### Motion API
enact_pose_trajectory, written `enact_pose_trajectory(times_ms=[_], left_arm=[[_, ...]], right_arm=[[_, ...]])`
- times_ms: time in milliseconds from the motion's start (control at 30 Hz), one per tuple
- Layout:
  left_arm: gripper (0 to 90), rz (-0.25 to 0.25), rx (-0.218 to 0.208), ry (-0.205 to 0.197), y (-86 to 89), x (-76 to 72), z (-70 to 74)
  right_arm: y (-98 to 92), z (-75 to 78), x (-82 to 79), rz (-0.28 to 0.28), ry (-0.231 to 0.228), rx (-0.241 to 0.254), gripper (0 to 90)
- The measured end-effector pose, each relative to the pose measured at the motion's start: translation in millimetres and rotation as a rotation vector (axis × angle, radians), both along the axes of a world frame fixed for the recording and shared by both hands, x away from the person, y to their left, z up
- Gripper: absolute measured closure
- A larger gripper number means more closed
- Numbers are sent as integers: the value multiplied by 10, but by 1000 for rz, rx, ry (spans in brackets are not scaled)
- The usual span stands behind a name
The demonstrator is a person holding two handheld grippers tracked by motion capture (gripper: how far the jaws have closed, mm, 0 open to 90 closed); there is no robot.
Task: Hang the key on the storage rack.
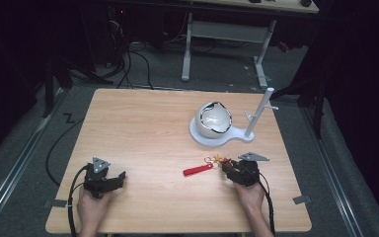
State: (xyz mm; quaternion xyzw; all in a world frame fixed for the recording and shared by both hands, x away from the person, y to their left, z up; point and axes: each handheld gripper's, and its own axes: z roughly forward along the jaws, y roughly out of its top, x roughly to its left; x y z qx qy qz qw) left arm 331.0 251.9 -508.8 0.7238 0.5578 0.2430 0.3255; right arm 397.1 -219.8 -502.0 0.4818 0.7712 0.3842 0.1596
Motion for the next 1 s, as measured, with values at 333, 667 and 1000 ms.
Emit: enact_pose_trajectory(times_ms=[333, 667, 1000], left_arm=[[217, 0, 0, 0, 0, 0, 0], [217, 0, 0, 0, 0, 0, 0], [217, 0, 0, 0, 0, 0, 0]], right_arm=[[47, 1, -25, 27, -39, -64, 574], [6, 61, -55, 42, -55, -45, 578], [-70, 240, -118, 57, -105, -6, 579]])
